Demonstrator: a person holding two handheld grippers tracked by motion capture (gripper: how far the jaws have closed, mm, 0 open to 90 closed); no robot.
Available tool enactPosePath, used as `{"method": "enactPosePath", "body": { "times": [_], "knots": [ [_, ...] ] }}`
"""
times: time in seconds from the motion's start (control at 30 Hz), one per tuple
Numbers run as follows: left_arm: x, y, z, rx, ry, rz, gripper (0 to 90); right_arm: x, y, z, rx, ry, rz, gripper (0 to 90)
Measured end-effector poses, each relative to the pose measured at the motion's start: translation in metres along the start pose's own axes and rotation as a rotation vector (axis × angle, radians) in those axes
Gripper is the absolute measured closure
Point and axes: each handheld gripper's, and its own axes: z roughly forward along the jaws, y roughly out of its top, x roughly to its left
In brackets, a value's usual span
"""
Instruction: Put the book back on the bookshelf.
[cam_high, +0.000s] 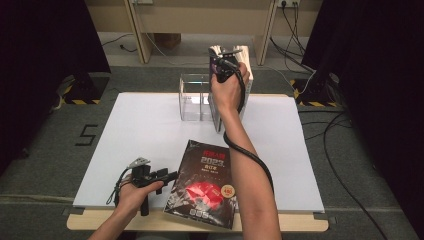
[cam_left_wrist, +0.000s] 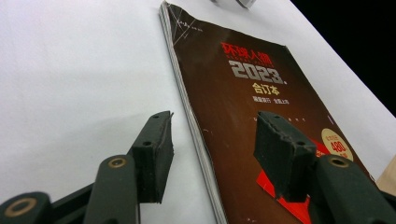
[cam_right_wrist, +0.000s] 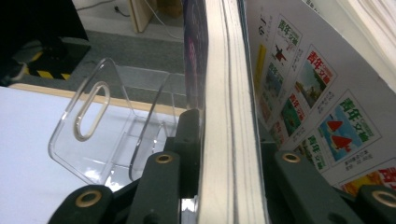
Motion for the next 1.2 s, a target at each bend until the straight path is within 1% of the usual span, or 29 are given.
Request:
{"method": "enactPosePath", "body": {
  "times": [0.07,0.13,0.2,0.27,0.37,0.47,0.53,0.63,0.67,0.73,0.87,0.9,1.0,1.07,1.2],
  "knots": [
    [0.0,0.0,0.0,0.004,0.0,0.001,46.1,0.001,0.002,0.0,0.012,-0.017,-0.011,72.7],
    [0.001,0.0,0.0,0.0,0.001,-0.001,46.1,0.003,0.005,0.0,0.036,-0.029,-0.017,72.6],
    [0.002,0.0,0.0,0.002,0.003,-0.001,46.2,0.004,0.007,0.001,0.045,-0.032,-0.03,72.6],
    [0.002,0.0,0.0,0.0,0.001,-0.003,46.2,0.005,0.009,0.002,0.054,-0.023,-0.036,72.8],
    [0.002,0.0,0.0,0.003,0.001,-0.004,46.2,0.005,0.011,0.003,0.054,0.009,-0.023,73.0],
    [0.003,0.0,0.001,0.003,-0.002,-0.004,46.1,0.004,0.011,0.004,0.052,0.021,-0.024,73.5],
    [0.002,0.0,0.001,0.003,0.0,-0.003,46.2,0.005,0.012,0.004,0.056,0.024,-0.012,74.6],
    [0.003,0.001,0.0,-0.001,-0.002,-0.002,46.2,0.002,0.013,0.005,0.065,0.059,0.011,75.9],
    [0.003,0.001,0.0,0.0,-0.002,-0.001,46.2,0.0,0.014,0.005,0.065,0.07,0.03,76.1],
    [0.003,0.0,0.001,0.002,-0.004,-0.001,46.2,-0.001,0.013,0.005,0.056,0.072,0.048,76.3],
    [0.001,0.002,0.0,0.003,-0.006,0.003,46.2,-0.002,0.01,0.005,0.021,0.056,0.065,76.6],
    [0.002,0.002,0.0,0.002,-0.007,0.005,46.2,-0.002,0.009,0.005,-0.002,0.049,0.074,76.7],
    [0.002,0.002,-0.001,-0.005,-0.006,0.003,46.3,-0.001,0.005,0.006,-0.043,0.04,0.087,76.6],
    [0.002,0.002,-0.001,-0.004,-0.005,0.002,46.3,0.0,0.003,0.008,-0.073,0.032,0.089,76.7],
    [0.002,0.002,0.0,-0.005,-0.006,0.003,46.3,0.001,0.001,0.011,-0.089,0.021,0.099,76.6]
  ]
}}
